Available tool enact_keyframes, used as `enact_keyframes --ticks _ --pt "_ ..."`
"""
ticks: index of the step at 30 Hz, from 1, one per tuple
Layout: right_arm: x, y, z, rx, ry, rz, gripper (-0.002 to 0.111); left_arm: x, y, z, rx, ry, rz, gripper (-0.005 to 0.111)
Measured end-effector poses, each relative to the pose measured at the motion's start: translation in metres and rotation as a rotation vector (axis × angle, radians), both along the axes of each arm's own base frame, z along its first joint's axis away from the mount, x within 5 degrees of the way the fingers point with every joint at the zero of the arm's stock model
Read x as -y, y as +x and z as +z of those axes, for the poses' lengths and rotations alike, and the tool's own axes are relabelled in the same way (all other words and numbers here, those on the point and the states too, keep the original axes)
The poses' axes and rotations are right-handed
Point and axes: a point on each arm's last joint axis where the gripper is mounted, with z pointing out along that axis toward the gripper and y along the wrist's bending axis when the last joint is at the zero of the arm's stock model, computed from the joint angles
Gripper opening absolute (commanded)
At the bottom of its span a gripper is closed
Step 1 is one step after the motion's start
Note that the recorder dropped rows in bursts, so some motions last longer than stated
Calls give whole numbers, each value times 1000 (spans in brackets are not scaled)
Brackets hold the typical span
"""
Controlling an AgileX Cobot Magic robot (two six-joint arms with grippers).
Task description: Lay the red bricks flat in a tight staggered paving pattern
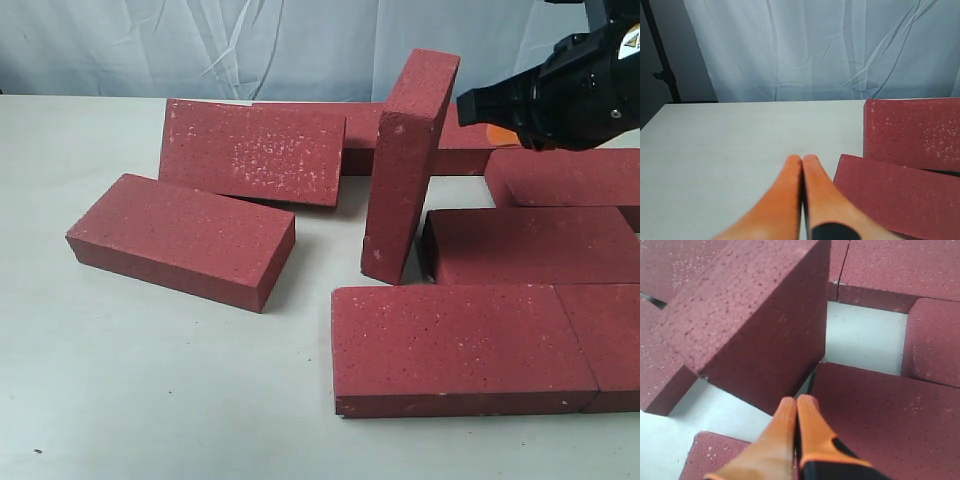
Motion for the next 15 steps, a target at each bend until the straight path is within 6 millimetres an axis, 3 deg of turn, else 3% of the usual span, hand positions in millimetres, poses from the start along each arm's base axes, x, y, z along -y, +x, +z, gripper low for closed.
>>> enact_keyframes --ticks 7,15 --pt "4 11 -6 5 5 -35 -1 0 1 3 31 0 1 0" --pt "-7 45 -21 -33 -9 -37 -1 0 1 -8 45 3 3 0"
